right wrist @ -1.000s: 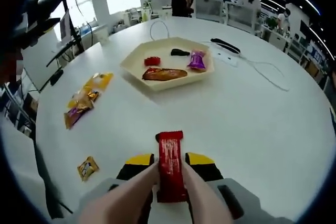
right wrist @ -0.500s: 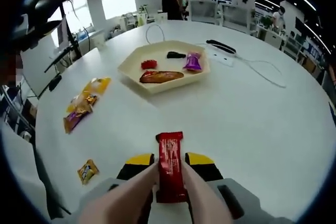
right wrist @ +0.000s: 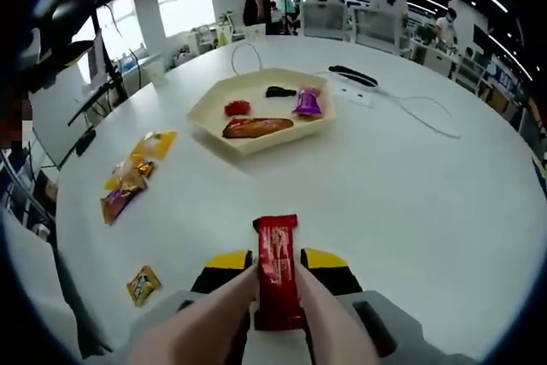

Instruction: Place the target food into the container with the food tongs after gripping and lifting it, then release it inside without dropping or visibly crushing the food.

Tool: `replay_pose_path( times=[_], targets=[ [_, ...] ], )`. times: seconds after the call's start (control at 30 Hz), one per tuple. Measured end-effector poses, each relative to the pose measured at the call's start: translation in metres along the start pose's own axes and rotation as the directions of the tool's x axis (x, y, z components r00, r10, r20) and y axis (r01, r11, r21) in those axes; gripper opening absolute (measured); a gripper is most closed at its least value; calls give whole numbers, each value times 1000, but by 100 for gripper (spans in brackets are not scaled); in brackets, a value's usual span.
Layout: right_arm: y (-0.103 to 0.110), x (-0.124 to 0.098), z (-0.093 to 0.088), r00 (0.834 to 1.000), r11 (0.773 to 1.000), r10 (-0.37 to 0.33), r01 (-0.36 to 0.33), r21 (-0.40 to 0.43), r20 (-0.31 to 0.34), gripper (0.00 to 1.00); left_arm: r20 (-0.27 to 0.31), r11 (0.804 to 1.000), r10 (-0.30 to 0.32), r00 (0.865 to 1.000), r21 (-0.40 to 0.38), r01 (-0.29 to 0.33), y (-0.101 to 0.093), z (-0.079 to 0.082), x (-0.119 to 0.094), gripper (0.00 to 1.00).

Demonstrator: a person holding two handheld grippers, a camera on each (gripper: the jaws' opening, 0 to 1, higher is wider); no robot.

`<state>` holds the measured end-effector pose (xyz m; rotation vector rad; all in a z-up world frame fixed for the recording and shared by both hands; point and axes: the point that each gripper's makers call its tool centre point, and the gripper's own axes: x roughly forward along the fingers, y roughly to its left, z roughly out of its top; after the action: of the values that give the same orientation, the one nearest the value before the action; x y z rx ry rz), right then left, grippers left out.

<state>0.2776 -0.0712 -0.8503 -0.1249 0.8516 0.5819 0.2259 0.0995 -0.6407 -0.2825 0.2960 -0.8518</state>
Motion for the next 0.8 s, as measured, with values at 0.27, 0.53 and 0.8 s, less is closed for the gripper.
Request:
replay_pose_path(
  times=[0.27, 0.53, 0.8],
  targets=[
    [-3, -1, 0, 1000, 1000, 13, -13, 15, -19, 22, 3, 1000, 4, 1000, -15, -4, 0, -2, -6, 96],
    [2, 2, 1, 996, 997, -67, 65, -29, -63, 22, 26, 999, 15, 1000, -43, -14, 3, -1, -14, 97],
    [4, -5, 2, 994, 996, -92, 92, -6, -52, 21, 35, 999, 16, 999, -39, -15, 2, 2, -21, 97]
  ],
)
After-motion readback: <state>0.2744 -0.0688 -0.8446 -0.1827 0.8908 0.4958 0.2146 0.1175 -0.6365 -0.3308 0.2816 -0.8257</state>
